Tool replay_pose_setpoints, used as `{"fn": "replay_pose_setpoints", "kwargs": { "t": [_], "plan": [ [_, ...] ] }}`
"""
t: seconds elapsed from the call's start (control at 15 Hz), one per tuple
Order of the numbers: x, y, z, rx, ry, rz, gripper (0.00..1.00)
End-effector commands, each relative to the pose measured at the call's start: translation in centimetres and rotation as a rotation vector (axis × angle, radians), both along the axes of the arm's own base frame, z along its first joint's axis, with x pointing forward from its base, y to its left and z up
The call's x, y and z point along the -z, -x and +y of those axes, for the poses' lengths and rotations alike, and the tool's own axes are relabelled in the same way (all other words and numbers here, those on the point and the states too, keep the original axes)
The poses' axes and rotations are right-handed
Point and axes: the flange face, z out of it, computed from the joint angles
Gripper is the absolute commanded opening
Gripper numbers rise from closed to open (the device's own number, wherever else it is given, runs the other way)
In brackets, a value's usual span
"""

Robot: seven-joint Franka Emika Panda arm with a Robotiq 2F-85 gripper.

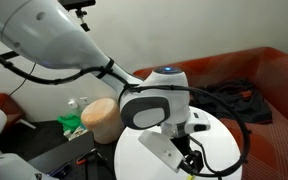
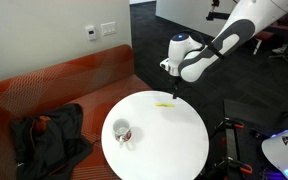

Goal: Put the marker in the mug

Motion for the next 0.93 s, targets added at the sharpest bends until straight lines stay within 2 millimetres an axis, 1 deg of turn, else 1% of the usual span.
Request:
{"fn": "replay_pose_setpoints", "kwargs": {
  "t": [0.0, 0.2, 0.87],
  "plan": [
    [0.3, -0.2, -0.1, 0.0, 0.0, 0.003, 1.0],
    [0.5, -0.7, -0.4, -0.007, -0.007, -0.014, 1.0],
    [5.2, -0.8, -0.3, -0.087, -0.042, -0.072, 1.0]
  ]
}}
